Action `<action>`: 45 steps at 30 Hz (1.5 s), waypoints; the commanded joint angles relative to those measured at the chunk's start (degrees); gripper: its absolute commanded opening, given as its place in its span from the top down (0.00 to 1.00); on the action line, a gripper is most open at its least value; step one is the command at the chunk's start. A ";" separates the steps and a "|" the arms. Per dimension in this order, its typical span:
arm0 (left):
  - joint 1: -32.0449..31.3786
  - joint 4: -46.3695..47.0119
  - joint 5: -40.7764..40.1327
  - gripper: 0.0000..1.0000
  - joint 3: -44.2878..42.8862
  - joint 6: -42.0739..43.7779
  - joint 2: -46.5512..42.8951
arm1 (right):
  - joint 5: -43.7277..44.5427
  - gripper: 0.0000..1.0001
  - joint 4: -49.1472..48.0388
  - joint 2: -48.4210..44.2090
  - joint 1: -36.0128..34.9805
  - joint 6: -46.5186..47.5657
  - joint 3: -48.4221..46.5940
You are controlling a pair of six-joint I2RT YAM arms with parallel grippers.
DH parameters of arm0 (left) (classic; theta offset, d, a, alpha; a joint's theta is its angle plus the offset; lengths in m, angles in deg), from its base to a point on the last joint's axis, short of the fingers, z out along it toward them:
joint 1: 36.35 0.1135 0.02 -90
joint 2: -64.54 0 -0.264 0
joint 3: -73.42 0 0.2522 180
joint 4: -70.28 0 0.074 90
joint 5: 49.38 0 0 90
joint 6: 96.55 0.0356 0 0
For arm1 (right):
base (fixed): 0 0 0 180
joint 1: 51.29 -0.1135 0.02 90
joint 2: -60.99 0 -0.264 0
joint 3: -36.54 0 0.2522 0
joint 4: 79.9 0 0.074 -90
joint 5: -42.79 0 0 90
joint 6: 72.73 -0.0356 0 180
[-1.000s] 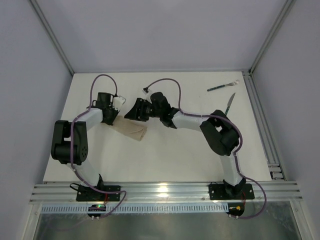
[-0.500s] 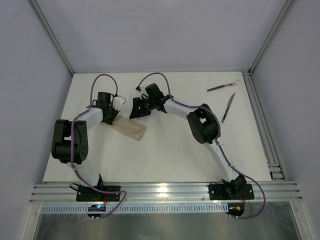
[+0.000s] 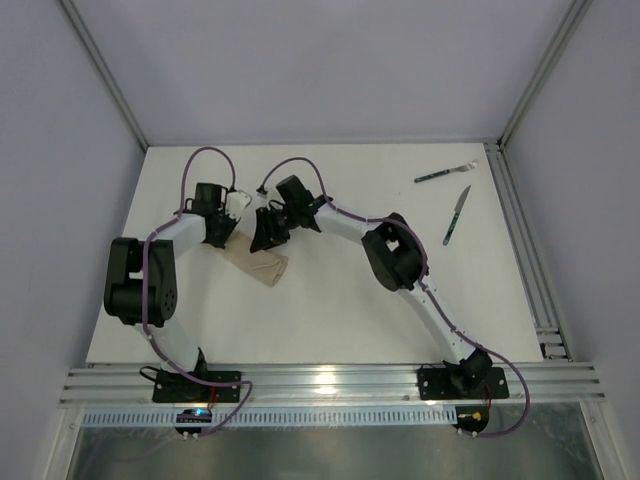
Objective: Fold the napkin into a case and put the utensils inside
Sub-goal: Pick up the smaller rectangle-folded napkin from the center of the board, then smooth out the smaller rectangle-folded napkin at the center of the board.
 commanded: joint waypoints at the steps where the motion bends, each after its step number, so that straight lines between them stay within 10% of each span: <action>1: 0.69 -1.97 0.10 0.97 0.84 0.15 1.82 | -0.88 0.63 1.82 3.44 -0.83 -4.07 -0.15; 9: 0.69 -2.41 2.65 0.97 1.37 -0.64 0.50 | -0.09 0.95 -3.19 3.36 -1.09 -8.30 0.90; 19: 0.69 -3.73 2.30 0.71 0.67 -2.31 -5.91 | 7.02 0.96 -2.41 -6.22 -0.74 -2.33 8.71; 45: -3.18 2.33 6.25 0.55 5.41 20.89 -11.81 | 5.88 0.96 -3.64 -8.42 -0.48 -0.65 13.12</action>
